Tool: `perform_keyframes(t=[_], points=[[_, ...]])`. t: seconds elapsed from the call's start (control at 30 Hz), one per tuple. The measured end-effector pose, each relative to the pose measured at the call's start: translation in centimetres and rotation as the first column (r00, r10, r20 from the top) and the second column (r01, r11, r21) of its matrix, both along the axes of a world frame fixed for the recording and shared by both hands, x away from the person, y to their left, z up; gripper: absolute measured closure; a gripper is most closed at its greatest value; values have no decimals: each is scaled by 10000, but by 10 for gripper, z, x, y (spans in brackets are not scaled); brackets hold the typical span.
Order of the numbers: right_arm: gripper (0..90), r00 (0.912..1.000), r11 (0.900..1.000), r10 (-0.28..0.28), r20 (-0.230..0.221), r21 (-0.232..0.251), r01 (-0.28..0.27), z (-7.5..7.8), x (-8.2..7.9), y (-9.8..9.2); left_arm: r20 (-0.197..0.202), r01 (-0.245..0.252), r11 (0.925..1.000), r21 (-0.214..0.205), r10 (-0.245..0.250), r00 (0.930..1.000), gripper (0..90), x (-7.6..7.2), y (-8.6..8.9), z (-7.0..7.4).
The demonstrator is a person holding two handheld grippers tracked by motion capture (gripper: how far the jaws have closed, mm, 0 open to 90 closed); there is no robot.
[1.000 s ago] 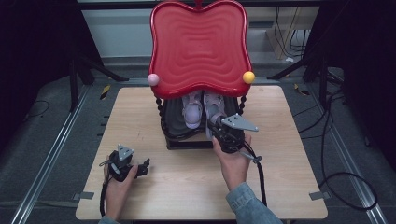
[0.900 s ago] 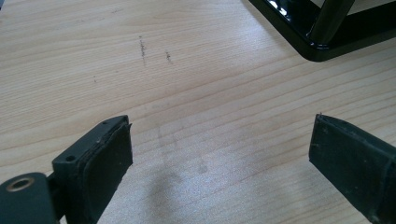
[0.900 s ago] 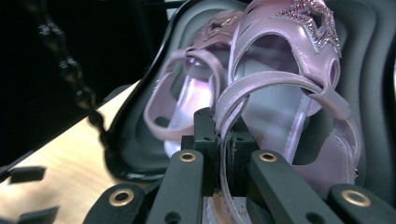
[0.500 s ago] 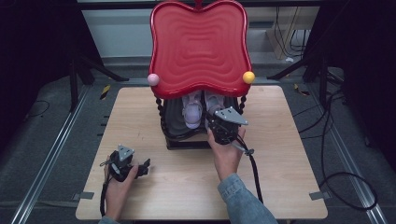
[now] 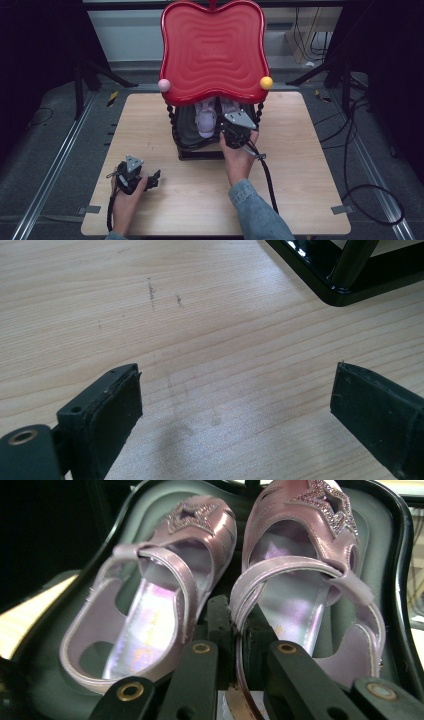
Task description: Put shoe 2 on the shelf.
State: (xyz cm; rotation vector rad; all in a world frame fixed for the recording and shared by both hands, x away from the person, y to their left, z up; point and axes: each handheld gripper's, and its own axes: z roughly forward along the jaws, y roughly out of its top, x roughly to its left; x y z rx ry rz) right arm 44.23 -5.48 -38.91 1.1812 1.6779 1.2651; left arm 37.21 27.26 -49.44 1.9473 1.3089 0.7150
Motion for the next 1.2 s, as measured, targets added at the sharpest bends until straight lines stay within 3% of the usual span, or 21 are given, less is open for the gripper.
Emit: perform_keyframes(t=[0.2,0.8,1.2], points=[[864,9999,9997,-121,-118,-228,118,-5,3,2,-2,10,10000,-1,-10,10000,58,0,0,0],[851,9996,9994,-176,-201,-309,170,-17,13,14,-14,43,10000,-54,-43,10000,58,0,-1,0],[726,9991,9993,-264,-318,-284,255,-17,12,12,-11,60,10000,-69,-61,10000,57,0,-1,0]])
